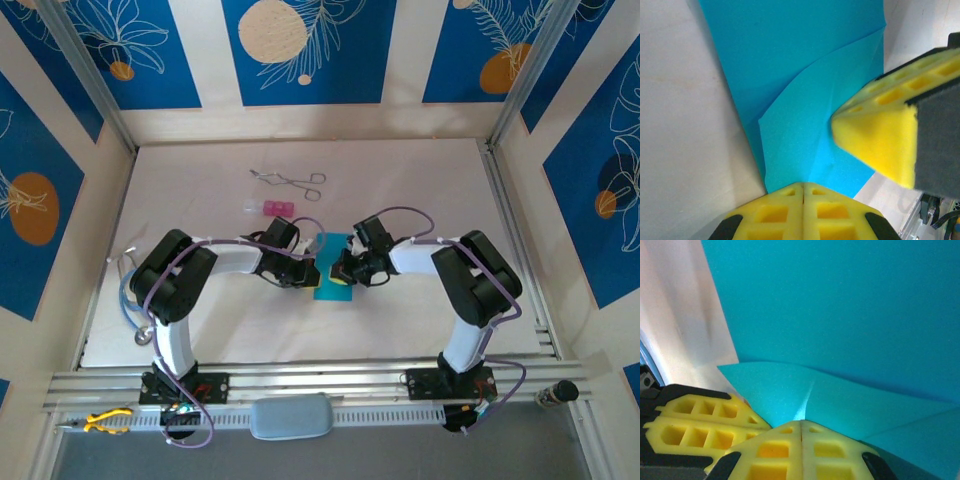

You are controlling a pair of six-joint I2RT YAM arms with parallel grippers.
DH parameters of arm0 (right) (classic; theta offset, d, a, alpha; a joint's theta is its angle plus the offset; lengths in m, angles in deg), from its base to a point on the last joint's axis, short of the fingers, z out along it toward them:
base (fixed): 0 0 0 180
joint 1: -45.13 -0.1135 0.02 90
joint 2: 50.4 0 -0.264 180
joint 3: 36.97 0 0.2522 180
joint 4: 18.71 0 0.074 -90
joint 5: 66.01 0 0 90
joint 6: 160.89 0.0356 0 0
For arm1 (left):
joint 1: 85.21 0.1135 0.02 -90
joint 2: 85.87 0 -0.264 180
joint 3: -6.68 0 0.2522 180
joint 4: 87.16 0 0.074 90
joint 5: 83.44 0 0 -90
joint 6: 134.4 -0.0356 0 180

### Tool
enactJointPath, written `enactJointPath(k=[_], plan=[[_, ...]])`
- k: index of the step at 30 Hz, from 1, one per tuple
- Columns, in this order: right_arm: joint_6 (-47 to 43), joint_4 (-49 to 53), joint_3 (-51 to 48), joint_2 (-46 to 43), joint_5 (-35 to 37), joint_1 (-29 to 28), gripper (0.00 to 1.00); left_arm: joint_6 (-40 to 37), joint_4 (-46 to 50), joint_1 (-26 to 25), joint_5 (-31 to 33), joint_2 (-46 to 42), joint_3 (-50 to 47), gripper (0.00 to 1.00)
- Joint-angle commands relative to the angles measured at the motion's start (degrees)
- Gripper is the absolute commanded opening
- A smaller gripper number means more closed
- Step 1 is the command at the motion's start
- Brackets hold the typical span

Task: Fold a paper plane with a square sheet of paper (pick it up from the middle)
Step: Fold the triangle a second time at the center of the table.

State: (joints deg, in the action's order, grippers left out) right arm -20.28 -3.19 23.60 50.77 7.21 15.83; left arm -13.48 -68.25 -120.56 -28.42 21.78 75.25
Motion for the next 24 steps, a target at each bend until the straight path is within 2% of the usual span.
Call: enactJointPath(k=[1, 15, 24], plan=[[0.0, 0.6, -0.5, 0.5, 3.3, 2.5, 0.0, -2.1, 5.4, 0.1, 4.6, 3.4, -1.8, 0.0], [1.4, 3.2, -0.8, -2.0, 12.9, 6.9, 0.0, -1.9, 5.2, 0.1, 4.4, 3.1, -2.0, 0.0], [0.5, 1.8, -1.1, -7.7, 12.3, 6.1, 0.0, -1.4, 4.9, 0.1, 4.4, 2.5, -2.2, 0.0]])
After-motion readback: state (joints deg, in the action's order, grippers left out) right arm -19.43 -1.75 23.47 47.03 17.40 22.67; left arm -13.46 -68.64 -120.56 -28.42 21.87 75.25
